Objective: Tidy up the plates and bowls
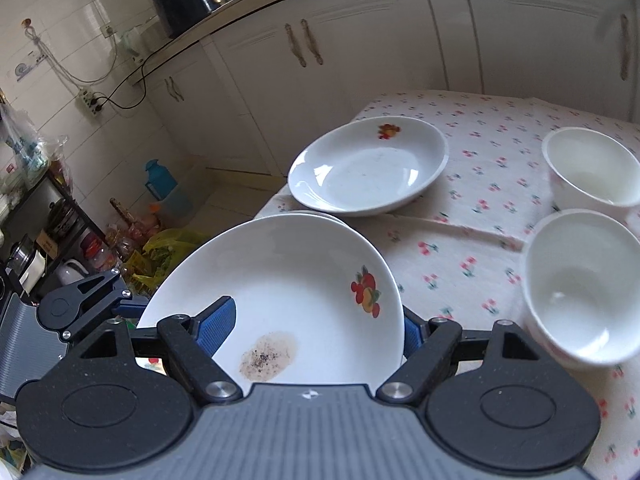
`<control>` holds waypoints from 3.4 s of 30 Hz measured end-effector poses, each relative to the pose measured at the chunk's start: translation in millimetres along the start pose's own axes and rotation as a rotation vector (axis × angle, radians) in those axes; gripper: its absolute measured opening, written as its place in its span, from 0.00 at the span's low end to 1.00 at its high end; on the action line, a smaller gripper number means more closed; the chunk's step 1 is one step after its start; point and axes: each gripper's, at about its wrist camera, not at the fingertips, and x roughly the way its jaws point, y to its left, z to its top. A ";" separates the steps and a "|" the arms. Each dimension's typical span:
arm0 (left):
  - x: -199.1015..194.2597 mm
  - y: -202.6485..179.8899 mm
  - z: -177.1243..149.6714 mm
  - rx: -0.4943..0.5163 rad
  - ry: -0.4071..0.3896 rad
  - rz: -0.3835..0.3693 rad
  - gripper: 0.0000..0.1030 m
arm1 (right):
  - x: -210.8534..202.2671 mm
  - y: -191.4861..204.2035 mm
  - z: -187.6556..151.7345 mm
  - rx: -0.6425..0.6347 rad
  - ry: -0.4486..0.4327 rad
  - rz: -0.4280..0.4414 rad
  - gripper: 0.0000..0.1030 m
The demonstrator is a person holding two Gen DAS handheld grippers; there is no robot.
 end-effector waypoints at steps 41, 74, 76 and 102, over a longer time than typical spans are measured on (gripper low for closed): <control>11.6 36.9 -9.8 0.007 0.052 -0.006 0.99 | 36.0 11.0 15.3 0.017 0.047 -0.021 0.86; 32.7 50.2 -0.7 -0.093 0.125 -0.115 0.99 | 24.7 2.7 17.7 0.085 0.067 -0.062 0.86; 31.3 49.2 0.1 -0.090 0.130 -0.104 0.99 | 24.5 2.0 17.3 0.090 0.064 -0.060 0.86; 7.5 37.6 -3.6 -0.069 0.076 -0.006 0.99 | 28.4 14.3 5.2 0.083 0.059 -0.102 0.86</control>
